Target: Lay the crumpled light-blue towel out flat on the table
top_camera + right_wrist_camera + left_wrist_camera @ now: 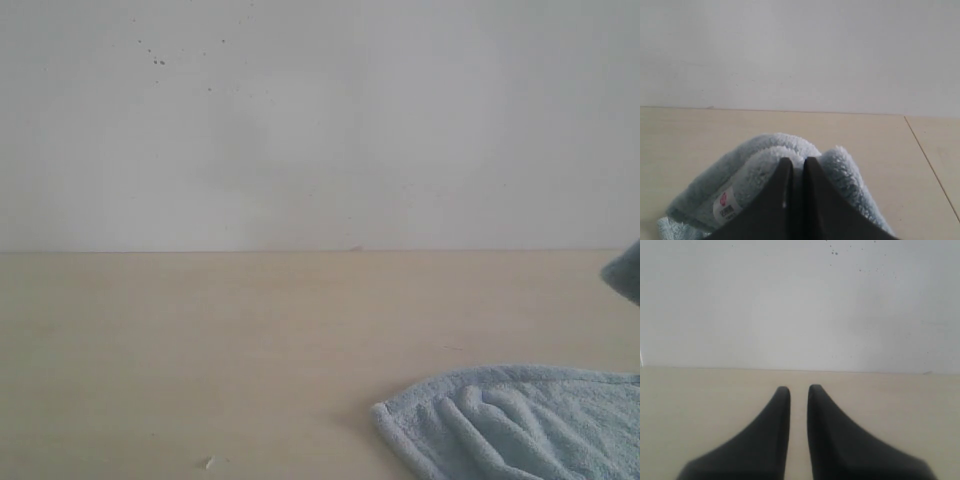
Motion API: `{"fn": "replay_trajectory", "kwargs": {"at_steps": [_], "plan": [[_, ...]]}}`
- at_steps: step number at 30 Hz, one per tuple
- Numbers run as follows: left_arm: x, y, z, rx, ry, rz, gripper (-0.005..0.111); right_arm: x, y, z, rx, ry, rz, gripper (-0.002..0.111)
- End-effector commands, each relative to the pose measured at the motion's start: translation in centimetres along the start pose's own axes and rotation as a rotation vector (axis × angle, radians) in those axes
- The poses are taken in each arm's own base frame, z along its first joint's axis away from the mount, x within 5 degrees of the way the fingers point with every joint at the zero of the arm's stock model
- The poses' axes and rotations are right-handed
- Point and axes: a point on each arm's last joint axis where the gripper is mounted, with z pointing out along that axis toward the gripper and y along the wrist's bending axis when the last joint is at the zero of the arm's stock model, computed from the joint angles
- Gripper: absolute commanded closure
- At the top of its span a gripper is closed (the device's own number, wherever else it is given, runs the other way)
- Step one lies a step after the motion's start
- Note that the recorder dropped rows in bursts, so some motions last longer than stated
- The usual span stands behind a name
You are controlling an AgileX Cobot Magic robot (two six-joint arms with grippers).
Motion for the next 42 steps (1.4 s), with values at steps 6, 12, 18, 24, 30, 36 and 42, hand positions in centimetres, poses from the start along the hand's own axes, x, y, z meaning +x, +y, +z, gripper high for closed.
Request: {"fn": "replay_trajectory", "kwargs": {"at_steps": [6,12,18,24,30,36,42], "plan": [[0.6,-0.3,0.0,0.016,0.066,-0.842,0.093,-0.1,0.1,-0.1,-0.018,-0.021,0.004,0.106],[0.7,-0.5,0.0,0.026,0.087,-0.975,0.093,-0.1,0.1,-0.1,-0.018,-0.021,-0.003,0.106],[1.2,-1.1,-0.1,0.045,0.179,-1.179,0.093,-0.1,0.2,-0.1,-0.022,-0.02,-0.013,0.106],[-0.6,-3.1,-0.9,0.255,0.276,-1.02,0.096,-0.2,0.2,-0.1,-0.025,-0.027,-0.014,0.106],[-3.1,-5.2,-2.1,0.616,0.153,-0.86,0.097,-0.2,0.2,-0.1,-0.025,-0.027,-0.015,0.106],[-3.8,-5.6,-2.5,0.683,0.141,-0.869,0.097,-0.2,0.3,-0.1,-0.031,-0.026,-0.008,0.106],[-4.9,-5.5,-2.8,0.684,0.089,-0.781,0.097,-0.3,0.3,-0.1,-0.034,-0.038,-0.008,0.106]]}}
